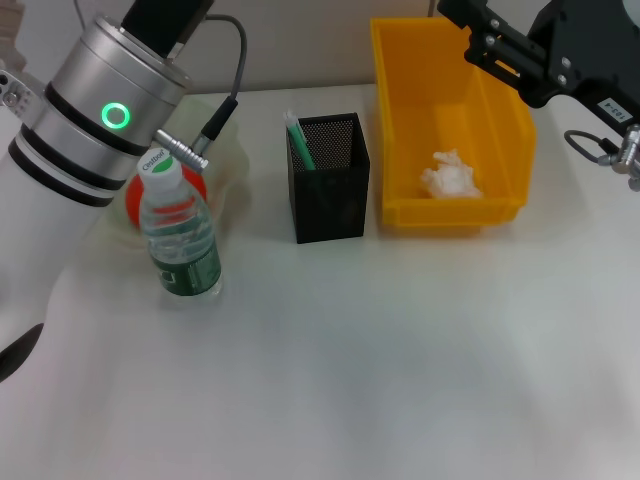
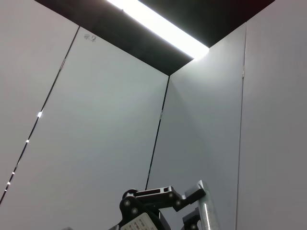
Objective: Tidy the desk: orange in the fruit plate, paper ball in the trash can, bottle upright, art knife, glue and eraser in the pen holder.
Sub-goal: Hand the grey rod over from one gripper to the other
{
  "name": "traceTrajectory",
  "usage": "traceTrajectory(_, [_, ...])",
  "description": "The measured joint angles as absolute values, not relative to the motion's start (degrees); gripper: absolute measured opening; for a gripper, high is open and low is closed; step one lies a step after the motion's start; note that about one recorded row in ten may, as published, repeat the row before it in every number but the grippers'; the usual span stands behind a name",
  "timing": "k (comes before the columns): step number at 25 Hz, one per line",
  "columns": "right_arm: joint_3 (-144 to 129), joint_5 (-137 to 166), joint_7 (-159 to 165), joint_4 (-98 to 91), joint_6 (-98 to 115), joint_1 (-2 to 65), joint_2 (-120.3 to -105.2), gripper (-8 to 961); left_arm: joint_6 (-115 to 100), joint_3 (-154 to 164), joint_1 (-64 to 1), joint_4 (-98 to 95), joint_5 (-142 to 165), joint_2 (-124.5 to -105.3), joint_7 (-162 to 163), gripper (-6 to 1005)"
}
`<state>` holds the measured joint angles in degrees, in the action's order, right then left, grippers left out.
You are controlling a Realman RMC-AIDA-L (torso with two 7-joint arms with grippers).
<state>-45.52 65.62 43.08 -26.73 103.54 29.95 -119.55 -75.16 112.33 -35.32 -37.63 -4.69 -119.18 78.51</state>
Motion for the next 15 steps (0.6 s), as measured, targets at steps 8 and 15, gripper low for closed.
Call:
traceTrajectory(8, [-45.52, 65.62, 43.07, -26.70, 103.51, 30.20, -119.59, 735, -75.24, 112.32, -35.22, -37.50, -5.64, -119.18, 77.03, 164])
traceTrajectory(15, [-45.46, 65.14, 42.87, -25.62, 103.44, 31.18, -119.62, 730, -75.24, 112.43, -35.39, -37.73, -7.11, -119.18, 76.16, 164])
